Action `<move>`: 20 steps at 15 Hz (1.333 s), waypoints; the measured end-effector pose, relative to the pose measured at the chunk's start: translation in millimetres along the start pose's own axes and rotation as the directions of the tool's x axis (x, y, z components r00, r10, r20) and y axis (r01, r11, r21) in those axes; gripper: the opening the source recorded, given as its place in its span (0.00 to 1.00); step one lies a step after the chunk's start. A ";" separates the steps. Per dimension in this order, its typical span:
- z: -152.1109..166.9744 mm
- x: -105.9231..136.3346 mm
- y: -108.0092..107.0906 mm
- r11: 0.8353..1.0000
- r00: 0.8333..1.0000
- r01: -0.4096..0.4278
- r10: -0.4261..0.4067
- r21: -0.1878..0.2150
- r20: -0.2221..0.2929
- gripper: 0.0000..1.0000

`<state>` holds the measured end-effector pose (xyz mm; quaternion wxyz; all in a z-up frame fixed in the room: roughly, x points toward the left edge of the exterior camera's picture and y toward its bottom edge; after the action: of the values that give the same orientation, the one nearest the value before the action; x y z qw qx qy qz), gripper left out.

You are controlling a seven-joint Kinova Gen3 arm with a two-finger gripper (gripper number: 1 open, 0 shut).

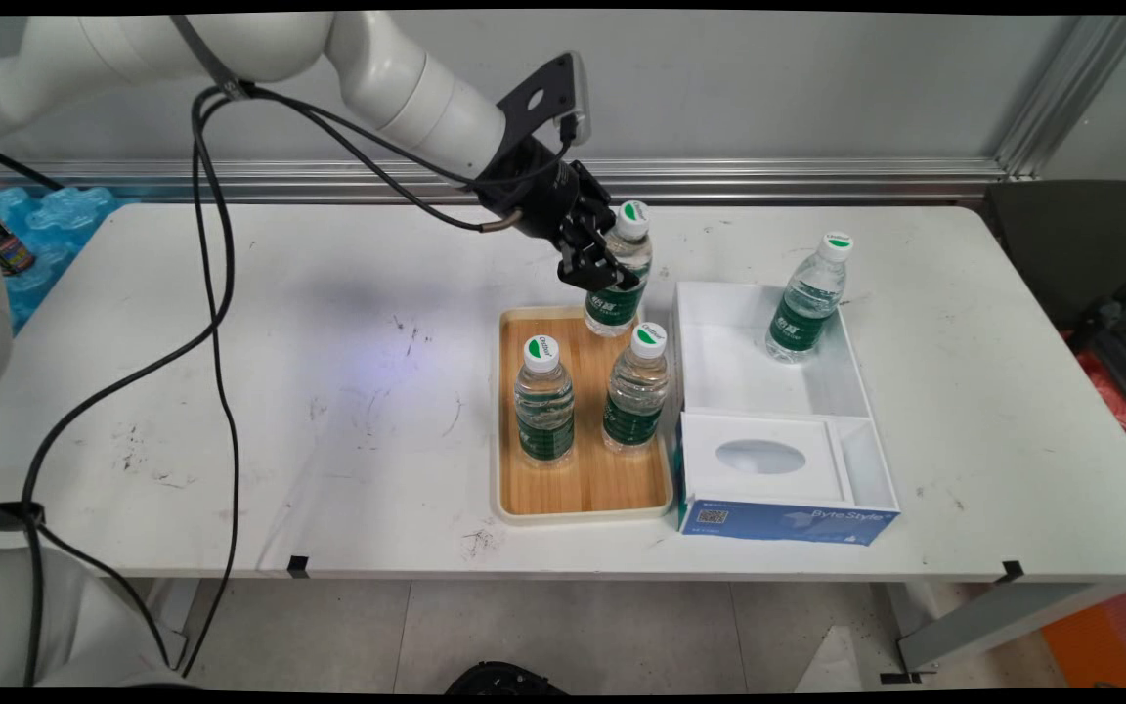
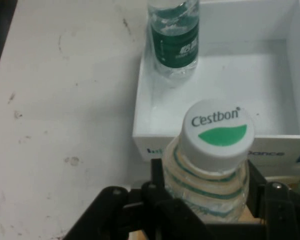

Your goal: Place the picked object on the tray

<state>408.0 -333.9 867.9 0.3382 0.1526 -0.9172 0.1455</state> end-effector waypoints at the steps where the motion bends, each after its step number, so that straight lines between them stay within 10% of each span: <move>1: 3.3 -3.5 -1.9 1.000 1.000 -0.001 0.001 0.002 -0.004 0.00; 20: 46.4 -44.1 -6.0 1.000 0.999 0.001 -0.001 -0.007 -0.034 0.00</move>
<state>415.5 -348.5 805.7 0.3542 0.1495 -0.9117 0.1447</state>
